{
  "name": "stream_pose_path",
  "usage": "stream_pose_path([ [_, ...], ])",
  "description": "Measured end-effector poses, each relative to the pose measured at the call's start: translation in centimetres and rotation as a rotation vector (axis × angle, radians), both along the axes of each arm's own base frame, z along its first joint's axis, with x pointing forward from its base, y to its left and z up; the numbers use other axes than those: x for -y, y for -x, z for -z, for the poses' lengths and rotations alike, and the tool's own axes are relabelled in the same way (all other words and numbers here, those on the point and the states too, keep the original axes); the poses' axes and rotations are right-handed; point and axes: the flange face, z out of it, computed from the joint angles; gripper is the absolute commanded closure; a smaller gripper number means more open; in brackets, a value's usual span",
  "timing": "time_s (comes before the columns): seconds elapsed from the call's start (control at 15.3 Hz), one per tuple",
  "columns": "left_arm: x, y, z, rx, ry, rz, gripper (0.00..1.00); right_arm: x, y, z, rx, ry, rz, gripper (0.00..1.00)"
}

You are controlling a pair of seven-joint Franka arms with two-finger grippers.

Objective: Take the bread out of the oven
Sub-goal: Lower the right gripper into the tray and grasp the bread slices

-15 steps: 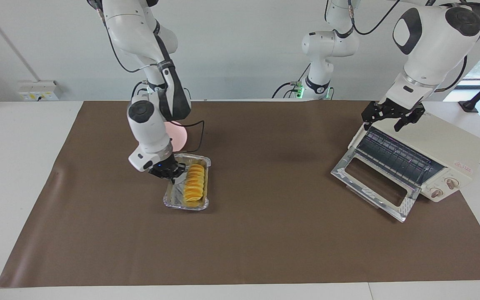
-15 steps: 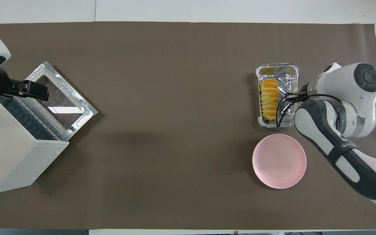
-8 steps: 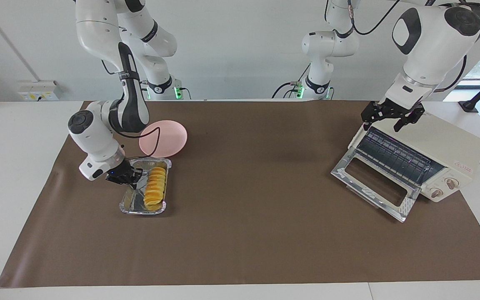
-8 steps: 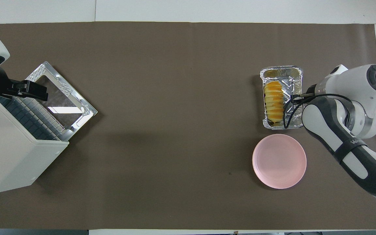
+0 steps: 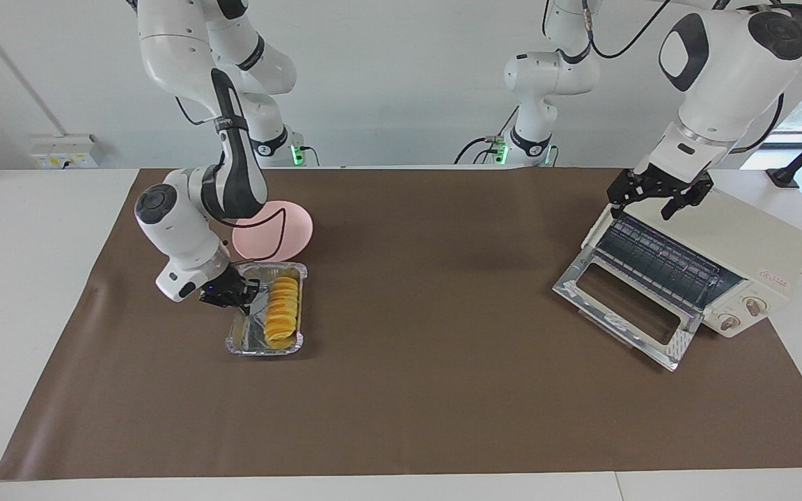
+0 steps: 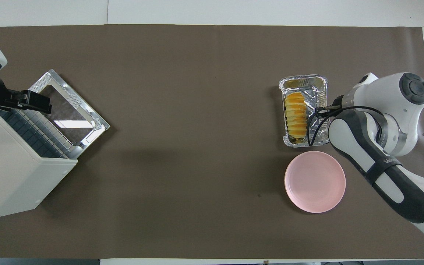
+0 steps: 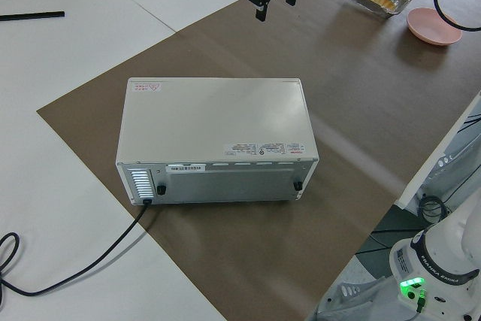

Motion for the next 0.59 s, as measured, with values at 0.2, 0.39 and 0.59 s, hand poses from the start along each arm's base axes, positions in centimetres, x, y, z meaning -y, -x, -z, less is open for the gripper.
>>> stream_pose_path([
  [0.2,0.0,0.0,0.0,0.000,0.000,0.000,0.00,0.1,-0.2,-0.2,0.005,0.000,0.002,0.00],
  [0.39,0.0,0.0,0.0,0.000,0.000,0.000,0.00,0.1,-1.2,-2.5,-0.005,-0.004,-0.005,0.00],
  [0.59,0.0,0.0,0.0,0.000,0.000,0.000,0.00,-0.5,-2.8,-6.8,-0.002,-0.009,-0.017,0.00],
])
